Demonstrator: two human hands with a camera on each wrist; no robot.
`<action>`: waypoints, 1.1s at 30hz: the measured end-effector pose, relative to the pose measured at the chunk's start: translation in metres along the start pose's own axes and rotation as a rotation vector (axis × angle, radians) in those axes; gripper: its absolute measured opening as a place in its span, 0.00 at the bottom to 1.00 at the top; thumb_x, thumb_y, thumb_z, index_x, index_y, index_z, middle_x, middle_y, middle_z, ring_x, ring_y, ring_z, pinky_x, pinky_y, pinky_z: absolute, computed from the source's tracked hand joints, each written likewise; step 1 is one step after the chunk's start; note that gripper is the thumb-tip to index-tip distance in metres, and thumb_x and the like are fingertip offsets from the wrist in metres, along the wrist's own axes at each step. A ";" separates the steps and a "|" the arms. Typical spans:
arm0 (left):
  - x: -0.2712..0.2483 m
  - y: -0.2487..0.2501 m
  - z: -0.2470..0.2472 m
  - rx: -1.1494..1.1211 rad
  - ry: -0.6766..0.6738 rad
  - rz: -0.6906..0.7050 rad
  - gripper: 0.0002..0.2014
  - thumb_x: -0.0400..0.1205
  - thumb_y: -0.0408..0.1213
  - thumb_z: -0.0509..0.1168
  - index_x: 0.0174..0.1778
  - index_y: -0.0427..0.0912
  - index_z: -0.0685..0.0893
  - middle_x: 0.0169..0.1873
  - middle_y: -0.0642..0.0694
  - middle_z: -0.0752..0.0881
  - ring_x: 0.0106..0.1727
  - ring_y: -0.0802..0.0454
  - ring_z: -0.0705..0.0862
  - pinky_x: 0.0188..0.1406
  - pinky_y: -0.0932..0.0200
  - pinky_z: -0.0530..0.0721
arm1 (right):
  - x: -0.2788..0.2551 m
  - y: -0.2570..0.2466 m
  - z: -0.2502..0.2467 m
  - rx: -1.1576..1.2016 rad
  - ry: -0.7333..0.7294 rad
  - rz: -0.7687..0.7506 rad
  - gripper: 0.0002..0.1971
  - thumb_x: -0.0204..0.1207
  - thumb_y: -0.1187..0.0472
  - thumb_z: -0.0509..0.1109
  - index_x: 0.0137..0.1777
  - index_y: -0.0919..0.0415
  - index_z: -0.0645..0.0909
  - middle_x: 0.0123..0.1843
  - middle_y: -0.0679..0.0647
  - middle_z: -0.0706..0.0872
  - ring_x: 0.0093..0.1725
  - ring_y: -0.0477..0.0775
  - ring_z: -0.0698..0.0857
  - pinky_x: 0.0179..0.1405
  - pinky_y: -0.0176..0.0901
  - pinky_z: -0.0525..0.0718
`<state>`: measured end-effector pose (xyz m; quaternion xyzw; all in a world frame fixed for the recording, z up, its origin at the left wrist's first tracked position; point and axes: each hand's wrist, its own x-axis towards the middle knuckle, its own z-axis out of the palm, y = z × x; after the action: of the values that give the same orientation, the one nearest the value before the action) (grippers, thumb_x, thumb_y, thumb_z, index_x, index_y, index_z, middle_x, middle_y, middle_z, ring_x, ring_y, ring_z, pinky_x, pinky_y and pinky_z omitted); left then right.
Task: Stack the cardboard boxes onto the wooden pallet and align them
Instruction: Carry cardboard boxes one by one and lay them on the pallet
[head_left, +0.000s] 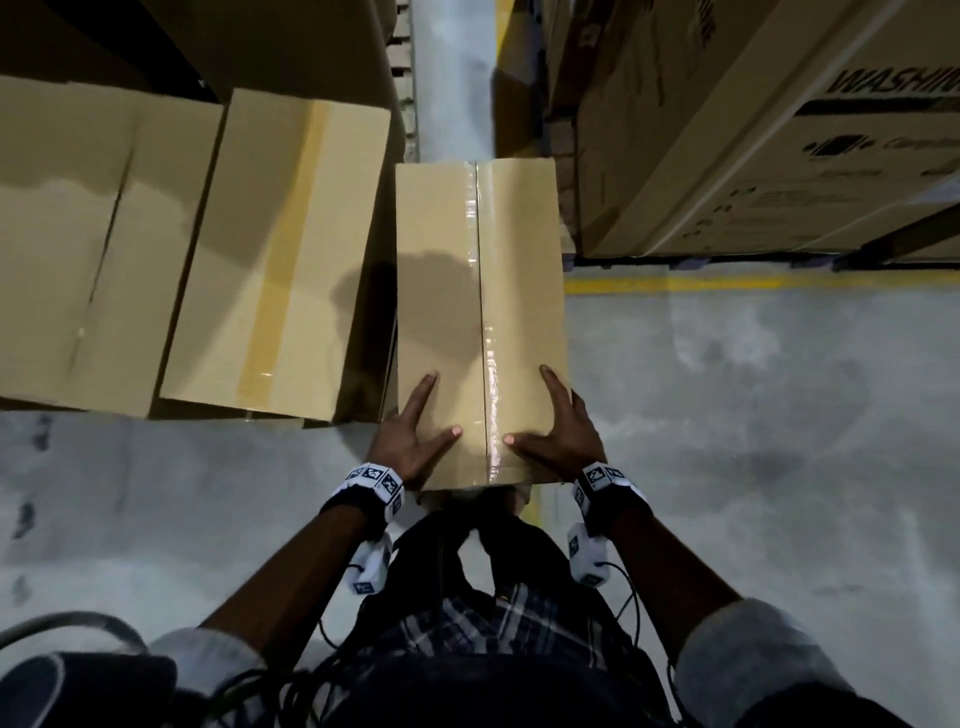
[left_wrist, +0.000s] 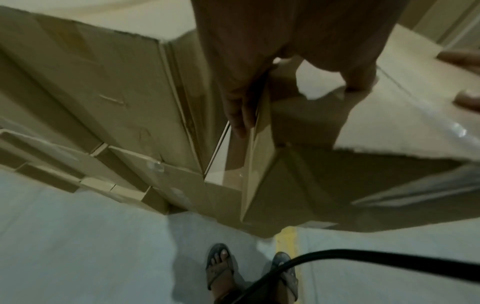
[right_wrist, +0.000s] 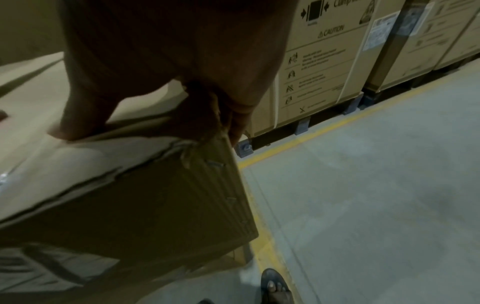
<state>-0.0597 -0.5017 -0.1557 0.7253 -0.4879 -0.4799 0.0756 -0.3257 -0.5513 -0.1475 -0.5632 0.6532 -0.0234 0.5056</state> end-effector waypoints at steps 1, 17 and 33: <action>0.000 0.000 0.006 -0.023 0.026 -0.002 0.46 0.73 0.77 0.66 0.83 0.85 0.46 0.86 0.43 0.71 0.82 0.31 0.73 0.81 0.34 0.73 | 0.003 0.004 0.000 0.005 0.004 -0.007 0.61 0.60 0.35 0.88 0.86 0.23 0.49 0.90 0.49 0.60 0.85 0.60 0.69 0.78 0.58 0.74; -0.036 0.068 0.020 0.020 0.163 -0.103 0.55 0.62 0.82 0.69 0.82 0.87 0.43 0.86 0.34 0.66 0.83 0.27 0.68 0.82 0.29 0.68 | -0.013 -0.002 -0.043 -0.111 0.175 -0.077 0.58 0.57 0.16 0.74 0.86 0.25 0.52 0.87 0.46 0.68 0.84 0.59 0.71 0.76 0.59 0.76; -0.116 0.206 -0.112 -0.010 0.656 0.294 0.60 0.60 0.81 0.74 0.88 0.72 0.56 0.80 0.40 0.77 0.74 0.37 0.80 0.73 0.45 0.79 | -0.097 -0.163 -0.182 -0.009 0.457 -0.567 0.57 0.52 0.13 0.72 0.85 0.21 0.56 0.87 0.41 0.69 0.85 0.56 0.69 0.80 0.68 0.74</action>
<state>-0.1118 -0.5572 0.0942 0.7624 -0.5344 -0.2079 0.2997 -0.3494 -0.6351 0.1007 -0.7043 0.5675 -0.2850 0.3174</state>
